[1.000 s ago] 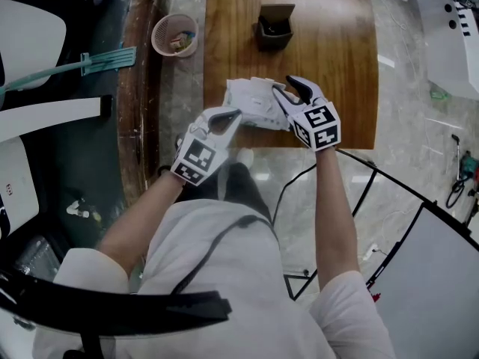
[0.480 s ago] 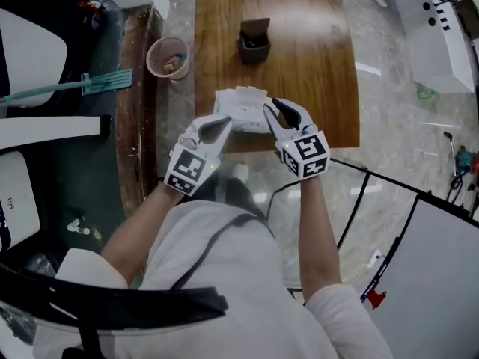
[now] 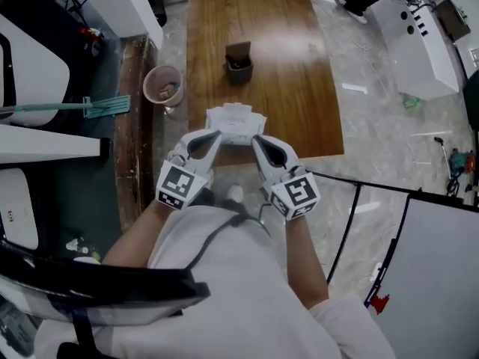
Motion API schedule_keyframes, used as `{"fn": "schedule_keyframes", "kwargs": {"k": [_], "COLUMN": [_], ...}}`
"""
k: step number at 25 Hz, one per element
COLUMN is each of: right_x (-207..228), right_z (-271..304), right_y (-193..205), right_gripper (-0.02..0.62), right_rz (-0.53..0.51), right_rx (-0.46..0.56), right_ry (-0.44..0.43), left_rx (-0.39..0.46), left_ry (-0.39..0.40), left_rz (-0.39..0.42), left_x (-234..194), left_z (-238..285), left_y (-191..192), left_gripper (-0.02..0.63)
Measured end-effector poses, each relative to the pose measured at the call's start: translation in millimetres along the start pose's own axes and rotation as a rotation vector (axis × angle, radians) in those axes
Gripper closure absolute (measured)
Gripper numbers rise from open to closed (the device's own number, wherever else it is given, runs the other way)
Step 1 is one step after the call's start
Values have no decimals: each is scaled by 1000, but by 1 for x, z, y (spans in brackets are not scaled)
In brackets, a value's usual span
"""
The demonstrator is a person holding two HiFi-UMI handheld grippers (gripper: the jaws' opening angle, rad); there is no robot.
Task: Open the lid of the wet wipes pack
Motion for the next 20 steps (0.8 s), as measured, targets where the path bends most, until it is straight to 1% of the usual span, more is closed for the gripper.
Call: {"fn": "schedule_keyframes", "kwargs": {"k": [4,7,10,16,20], "right_x": [-11,-15,-14,-11,-12], "right_z": [-15,-22,-26,-29,-28], "right_y": [-14,-19,-19,-25,-25], "right_gripper": [586,586,586,587,587], "right_rz": [-4,-21,-25,-46,-56], "right_rx": [46,52,56,70,69], "right_ry": [7,8,18,39,46], "left_rx": [32,53,73,90,97], "left_ry": [-9,-6,-20,-25,-19], "left_rz": [13,9,2,8,-16], "left_x": [4,5,3,1,0], "left_z": [-10,-15,-18,-20,-20], "left_y": [-18,-28,-36,-42,-41], "left_gripper": [601,601,601,601,601]}}
Point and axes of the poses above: the fingertips, and each gripper's own axes: z forward along the fingers, x to its right, y out of its underside, the point moved 5 cm from there along -z, backward along the fingers, and after that the axes turned 6 degrees about x, right-handed, at the moved point
